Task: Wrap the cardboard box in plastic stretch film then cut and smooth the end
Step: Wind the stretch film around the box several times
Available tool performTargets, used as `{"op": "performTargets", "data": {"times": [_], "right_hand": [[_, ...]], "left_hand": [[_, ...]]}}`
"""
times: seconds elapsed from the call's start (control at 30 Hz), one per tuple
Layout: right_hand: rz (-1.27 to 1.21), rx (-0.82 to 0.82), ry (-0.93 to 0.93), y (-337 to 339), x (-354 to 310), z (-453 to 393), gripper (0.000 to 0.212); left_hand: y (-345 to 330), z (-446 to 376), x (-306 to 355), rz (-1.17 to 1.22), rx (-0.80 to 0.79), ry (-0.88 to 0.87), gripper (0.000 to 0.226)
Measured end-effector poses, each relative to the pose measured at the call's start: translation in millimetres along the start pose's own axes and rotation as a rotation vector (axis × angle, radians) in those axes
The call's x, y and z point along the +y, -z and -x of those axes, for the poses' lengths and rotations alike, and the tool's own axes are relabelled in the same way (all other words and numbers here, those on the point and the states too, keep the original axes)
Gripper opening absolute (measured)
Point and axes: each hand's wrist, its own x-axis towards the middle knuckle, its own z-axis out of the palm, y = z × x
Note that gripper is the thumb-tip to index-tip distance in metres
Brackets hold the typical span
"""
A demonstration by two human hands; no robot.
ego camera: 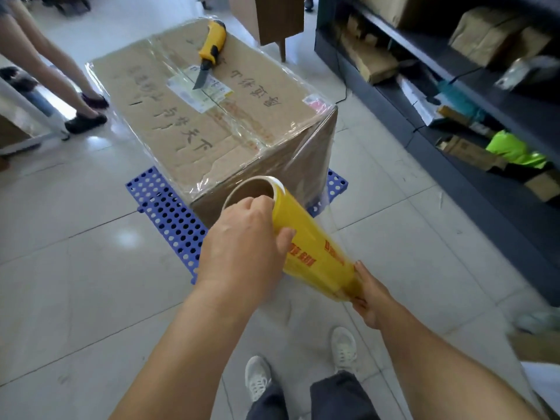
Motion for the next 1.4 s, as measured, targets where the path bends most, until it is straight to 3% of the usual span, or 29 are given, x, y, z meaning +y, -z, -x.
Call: {"op": "performTargets", "data": {"times": [0.23, 0.53, 0.93, 1.4], "right_hand": [[-0.125, -0.047, -0.016, -20, 44, 21, 0.071], [-0.127, -0.035, -0.012, -38, 80, 42, 0.061], [-0.16, -0.056, -0.038, -73, 121, 67, 0.069], [-0.39, -0.005, -0.017, -189, 167, 100, 0.066]], "left_hand": [[14, 9, -35, -0.03, -0.027, -0.123, 0.025], [24, 37, -54, -0.076, -0.031, -0.11, 0.033], [41, 62, -97, -0.101, -0.049, -0.081, 0.028], [67, 28, -206, -0.039, -0.081, -0.354, 0.025]]}}
